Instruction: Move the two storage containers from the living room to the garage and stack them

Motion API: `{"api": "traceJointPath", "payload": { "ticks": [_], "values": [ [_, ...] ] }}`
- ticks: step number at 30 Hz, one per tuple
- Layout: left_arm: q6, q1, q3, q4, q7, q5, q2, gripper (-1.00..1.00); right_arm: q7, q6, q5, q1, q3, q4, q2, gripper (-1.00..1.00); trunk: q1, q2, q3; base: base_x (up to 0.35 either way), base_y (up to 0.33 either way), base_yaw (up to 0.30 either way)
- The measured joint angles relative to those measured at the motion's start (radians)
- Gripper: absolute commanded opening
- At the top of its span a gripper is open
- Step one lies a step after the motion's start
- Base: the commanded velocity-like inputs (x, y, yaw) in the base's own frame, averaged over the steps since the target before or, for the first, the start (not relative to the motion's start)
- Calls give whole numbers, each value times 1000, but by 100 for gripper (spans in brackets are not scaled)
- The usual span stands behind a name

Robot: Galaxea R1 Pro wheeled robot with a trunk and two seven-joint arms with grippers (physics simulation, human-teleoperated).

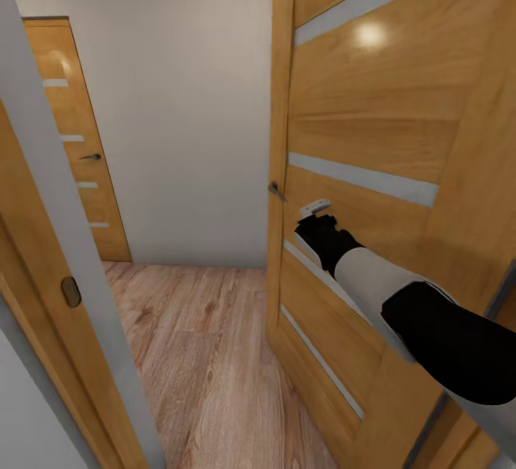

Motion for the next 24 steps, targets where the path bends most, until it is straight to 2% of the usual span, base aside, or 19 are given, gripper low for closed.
{"api": "traceJointPath", "payload": {
  "ticks": [9, 10, 11, 13, 19, 22, 23, 24],
  "values": [
    [0, 0, 0, 0, 0, 0, 0, 100, 2, 6, -3, 0, -1, -19, -15, 100, 0, 0, 0, 0, 0, 0],
    [0, 0, 0, 0, 0, 0, 0, 100, 1, 8, 11, 0, 2, -20, -15, 100, 0, 0, 0, 0, 0, 0],
    [0, 0, 0, 0, 0, 0, 0, 100, -3, 15, 40, -1, 10, -21, -6, 100, 0, 0, 0, 0, 0, 0],
    [0, 0, 0, -1, 0, 0, 0, 100, -3, 13, 41, -1, 10, -22, 21, 100, 0, 0, 0, 0, 0, 0],
    [0, 0, 0, -2, 0, 0, -1, 100, 5, -4, 36, 1, 1, -66, 21, 100, 0, 0, 0, 0, 0, 0],
    [0, 0, 0, -2, 0, 0, -1, 100, 9, -5, -4, 2, -2, -97, 21, 100, 0, 0, 0, 0, 0, 0],
    [0, 0, 0, -2, 0, 0, -2, 100, 13, -6, -44, 4, -3, -104, 21, 100, 0, 0, 0, 0, 0, 0],
    [0, 0, 1, -2, 0, 0, -2, 100, 15, -6, -61, 6, -3, -106, 21, 100, 0, 0, 0, 0, 0, 0]
  ]
}}
